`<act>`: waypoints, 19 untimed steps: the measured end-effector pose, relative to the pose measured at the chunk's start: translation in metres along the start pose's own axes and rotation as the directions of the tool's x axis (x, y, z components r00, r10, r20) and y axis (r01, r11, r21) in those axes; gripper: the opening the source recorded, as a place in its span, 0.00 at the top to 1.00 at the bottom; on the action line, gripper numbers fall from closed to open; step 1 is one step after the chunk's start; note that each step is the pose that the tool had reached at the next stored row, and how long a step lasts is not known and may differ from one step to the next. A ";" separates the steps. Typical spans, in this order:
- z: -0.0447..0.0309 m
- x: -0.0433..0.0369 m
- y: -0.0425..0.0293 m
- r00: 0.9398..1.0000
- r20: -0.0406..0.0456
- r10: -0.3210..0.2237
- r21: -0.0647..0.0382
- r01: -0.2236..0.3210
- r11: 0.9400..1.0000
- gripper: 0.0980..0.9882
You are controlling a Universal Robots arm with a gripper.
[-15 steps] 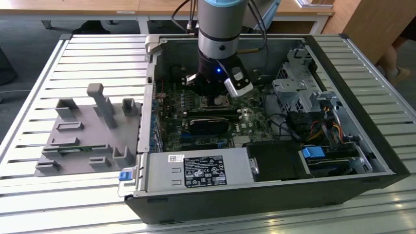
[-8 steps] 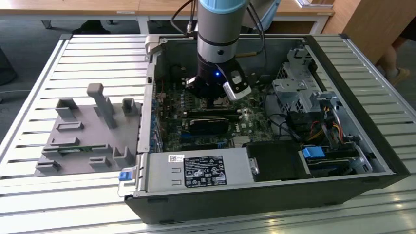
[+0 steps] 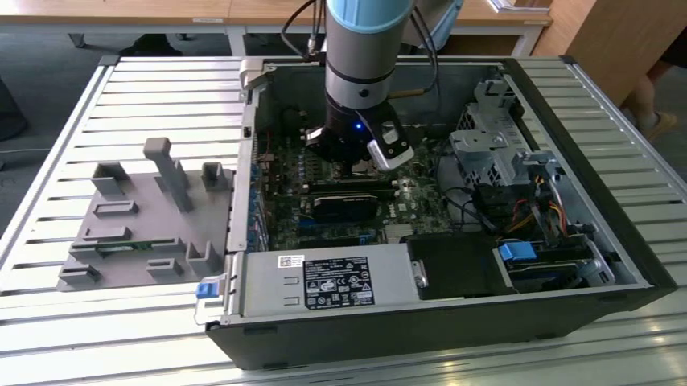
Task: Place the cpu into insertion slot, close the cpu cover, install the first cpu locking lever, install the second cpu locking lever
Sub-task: 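Install the second cpu locking lever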
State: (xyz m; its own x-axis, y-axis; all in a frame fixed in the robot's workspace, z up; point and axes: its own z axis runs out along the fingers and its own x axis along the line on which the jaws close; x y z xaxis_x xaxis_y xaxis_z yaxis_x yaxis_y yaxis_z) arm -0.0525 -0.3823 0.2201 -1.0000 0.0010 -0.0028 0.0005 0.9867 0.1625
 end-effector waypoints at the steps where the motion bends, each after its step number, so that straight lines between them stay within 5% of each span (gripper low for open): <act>1: 0.0000 0.0004 0.0000 1.000 0.000 0.000 -0.001 0.000 1.000 0.99; 11: 0.0004 0.0031 -0.0005 1.000 0.000 0.000 -0.003 0.000 1.000 0.99; 19: -0.0009 0.0038 -0.0105 1.000 0.000 0.000 -0.032 0.000 0.999 0.99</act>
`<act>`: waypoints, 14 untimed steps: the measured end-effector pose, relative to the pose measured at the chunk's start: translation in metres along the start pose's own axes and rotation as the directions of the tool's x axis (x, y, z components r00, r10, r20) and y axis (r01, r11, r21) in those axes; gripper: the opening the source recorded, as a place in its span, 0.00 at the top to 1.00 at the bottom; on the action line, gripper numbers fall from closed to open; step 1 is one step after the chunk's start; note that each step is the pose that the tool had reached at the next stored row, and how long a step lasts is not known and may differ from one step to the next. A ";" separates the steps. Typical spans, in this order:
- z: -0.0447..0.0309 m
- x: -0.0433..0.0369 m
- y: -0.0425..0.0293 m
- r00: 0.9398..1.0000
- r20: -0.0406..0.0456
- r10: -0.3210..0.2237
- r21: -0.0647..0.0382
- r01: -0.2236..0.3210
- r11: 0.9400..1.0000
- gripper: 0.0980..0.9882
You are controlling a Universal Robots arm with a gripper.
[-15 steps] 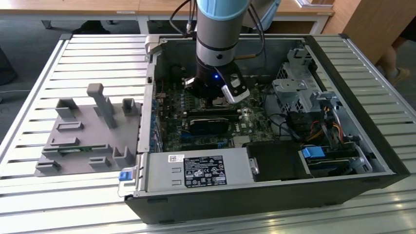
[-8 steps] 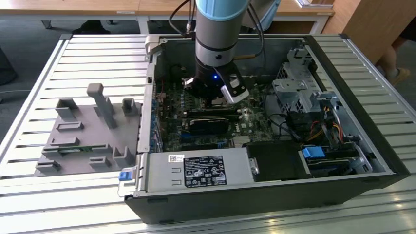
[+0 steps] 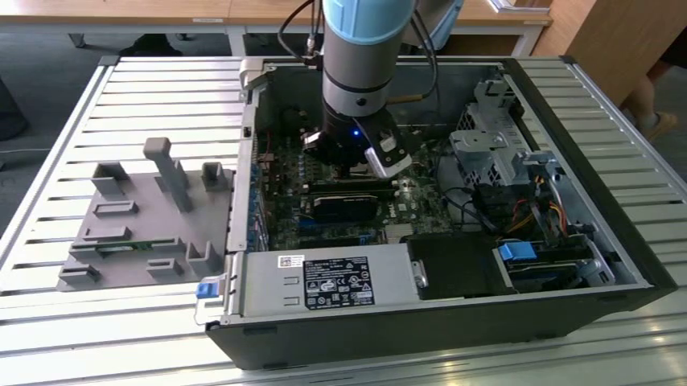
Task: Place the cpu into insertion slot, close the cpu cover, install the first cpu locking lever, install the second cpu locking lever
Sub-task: 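Install the second cpu locking lever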
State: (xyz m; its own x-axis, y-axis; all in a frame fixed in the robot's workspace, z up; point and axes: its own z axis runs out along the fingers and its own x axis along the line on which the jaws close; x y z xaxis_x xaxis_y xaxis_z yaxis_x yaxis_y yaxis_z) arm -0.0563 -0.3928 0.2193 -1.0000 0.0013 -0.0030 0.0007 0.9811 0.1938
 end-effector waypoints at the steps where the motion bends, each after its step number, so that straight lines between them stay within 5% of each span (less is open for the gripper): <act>1: -0.0002 0.0005 -0.0007 1.000 0.000 0.000 0.000 0.000 1.000 0.99; 7: 0.0000 0.0065 -0.0027 1.000 0.000 0.000 -0.005 0.000 1.000 0.99; 14: 0.0087 0.0089 -0.0045 1.000 0.000 0.000 -0.005 0.000 1.000 0.99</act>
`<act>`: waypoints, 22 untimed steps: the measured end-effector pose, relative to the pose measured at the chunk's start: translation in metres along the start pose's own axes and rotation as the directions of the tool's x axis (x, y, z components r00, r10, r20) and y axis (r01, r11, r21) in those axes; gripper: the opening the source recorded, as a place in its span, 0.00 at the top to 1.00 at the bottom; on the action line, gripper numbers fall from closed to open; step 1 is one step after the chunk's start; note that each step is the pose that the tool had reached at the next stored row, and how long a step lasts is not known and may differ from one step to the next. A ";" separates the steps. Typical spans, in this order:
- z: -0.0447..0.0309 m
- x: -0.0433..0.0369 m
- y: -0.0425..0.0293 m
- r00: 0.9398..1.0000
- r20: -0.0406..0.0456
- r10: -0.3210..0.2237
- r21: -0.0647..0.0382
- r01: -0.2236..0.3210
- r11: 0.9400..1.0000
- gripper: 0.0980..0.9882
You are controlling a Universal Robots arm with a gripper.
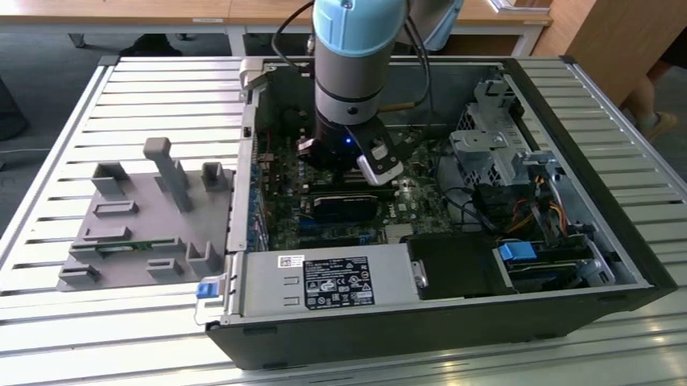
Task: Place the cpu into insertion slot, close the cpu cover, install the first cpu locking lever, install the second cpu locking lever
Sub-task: 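Install the second cpu locking lever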
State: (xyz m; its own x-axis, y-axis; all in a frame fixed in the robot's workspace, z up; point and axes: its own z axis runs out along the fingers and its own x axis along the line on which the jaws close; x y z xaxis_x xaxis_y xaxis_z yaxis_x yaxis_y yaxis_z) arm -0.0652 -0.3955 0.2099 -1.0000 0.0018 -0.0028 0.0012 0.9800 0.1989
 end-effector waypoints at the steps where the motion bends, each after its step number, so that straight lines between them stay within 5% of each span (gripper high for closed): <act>1: 0.0016 0.0005 -0.0003 1.000 0.000 0.000 0.000 0.000 1.000 0.99; 5: 0.0054 0.0032 -0.0011 1.000 0.000 0.000 -0.004 0.000 1.000 0.99; 13: 0.0112 0.0064 -0.0022 1.000 0.000 0.000 -0.035 0.000 0.999 0.99; 22: 0.0151 0.0088 -0.0020 1.000 0.000 0.001 -0.053 -0.001 0.999 0.99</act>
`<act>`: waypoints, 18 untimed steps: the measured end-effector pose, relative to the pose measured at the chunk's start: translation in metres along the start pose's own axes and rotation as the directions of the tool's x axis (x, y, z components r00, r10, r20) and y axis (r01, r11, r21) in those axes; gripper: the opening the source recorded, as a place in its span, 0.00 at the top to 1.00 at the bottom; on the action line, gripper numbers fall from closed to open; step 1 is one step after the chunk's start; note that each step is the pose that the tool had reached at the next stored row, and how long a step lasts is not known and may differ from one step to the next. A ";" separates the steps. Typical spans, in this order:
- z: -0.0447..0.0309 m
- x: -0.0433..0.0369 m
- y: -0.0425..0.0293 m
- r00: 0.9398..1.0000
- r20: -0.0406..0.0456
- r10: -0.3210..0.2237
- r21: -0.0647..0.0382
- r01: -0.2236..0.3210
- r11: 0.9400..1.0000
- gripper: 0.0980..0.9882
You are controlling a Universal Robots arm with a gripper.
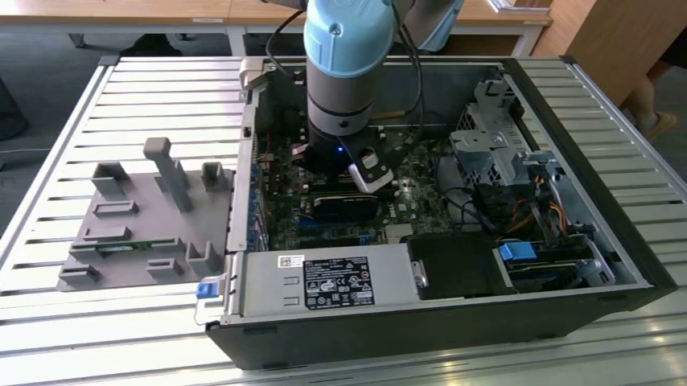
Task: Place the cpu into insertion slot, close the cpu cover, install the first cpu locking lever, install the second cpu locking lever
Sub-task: 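Install the second cpu locking lever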
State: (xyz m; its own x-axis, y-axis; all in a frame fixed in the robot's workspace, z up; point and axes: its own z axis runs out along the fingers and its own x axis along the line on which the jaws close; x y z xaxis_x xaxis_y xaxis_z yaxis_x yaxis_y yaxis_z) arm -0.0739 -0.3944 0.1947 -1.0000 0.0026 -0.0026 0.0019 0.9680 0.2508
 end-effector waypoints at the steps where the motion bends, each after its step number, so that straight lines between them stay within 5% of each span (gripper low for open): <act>1: 0.0004 0.0003 0.0003 1.000 0.000 0.000 -0.001 0.000 1.000 0.99; 13: 0.0050 0.0034 0.0057 1.000 0.000 0.000 -0.005 0.000 1.000 0.99; 18: -0.0013 0.0035 0.0074 1.000 0.000 0.001 -0.005 -0.001 1.000 0.99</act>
State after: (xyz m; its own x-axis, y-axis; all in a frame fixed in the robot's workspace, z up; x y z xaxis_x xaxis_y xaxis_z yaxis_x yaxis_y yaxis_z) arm -0.0775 -0.3876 0.1978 -1.0000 0.0032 -0.0027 0.0025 0.9669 0.2552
